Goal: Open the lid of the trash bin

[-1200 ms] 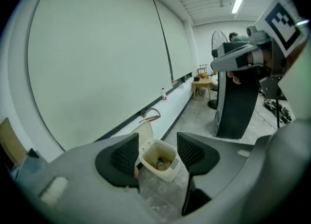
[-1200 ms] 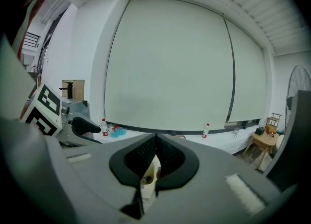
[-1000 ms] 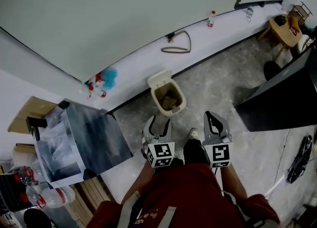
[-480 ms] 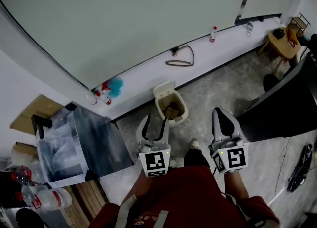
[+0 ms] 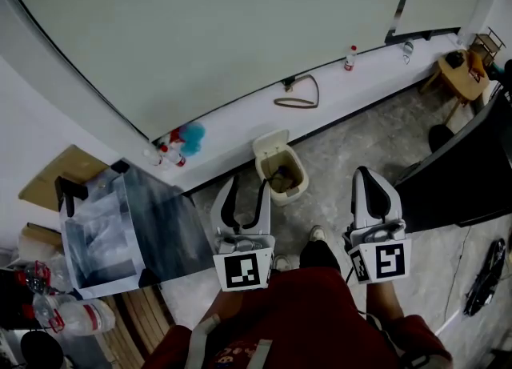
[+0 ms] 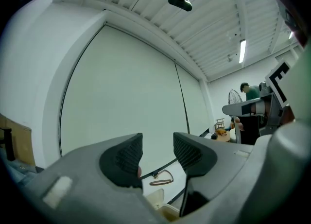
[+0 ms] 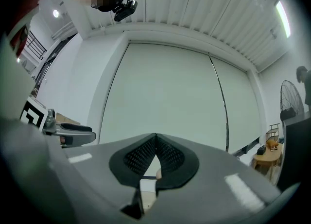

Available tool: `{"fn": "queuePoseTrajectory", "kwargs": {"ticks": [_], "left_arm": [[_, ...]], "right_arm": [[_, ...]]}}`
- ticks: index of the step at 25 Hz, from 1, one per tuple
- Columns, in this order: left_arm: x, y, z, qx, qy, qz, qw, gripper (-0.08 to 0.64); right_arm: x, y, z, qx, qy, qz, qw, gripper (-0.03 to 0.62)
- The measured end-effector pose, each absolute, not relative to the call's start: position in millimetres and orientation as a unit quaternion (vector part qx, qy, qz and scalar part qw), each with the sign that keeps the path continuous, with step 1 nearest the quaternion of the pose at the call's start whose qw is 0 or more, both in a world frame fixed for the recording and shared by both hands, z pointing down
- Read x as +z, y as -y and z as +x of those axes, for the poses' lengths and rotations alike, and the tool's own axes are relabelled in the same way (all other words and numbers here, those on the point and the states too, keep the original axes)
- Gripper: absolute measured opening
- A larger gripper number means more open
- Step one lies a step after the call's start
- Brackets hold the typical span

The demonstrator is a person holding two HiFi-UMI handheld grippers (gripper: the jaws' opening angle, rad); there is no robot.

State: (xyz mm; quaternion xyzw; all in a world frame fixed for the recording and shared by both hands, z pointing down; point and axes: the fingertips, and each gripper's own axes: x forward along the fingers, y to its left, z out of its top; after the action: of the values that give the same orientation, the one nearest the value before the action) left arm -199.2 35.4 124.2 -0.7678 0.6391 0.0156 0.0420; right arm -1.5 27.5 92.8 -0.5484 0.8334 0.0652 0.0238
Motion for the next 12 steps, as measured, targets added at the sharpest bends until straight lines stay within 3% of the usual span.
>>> {"fn": "queuePoseTrajectory", "kwargs": {"ticks": [6,12], "left_arm": [[123,-38,-203,0.011,-0.641,-0.766,0.048,0.199],[129,-42,-205,0.011,-0.648,-0.76,0.048,0.128]], "right_arm": [[96,-29,-4,0.065,-0.834,-0.547,0.02,-0.001],[107,-34,-9,0.051,-0.836,-0.547,0.0,-0.002]]}}
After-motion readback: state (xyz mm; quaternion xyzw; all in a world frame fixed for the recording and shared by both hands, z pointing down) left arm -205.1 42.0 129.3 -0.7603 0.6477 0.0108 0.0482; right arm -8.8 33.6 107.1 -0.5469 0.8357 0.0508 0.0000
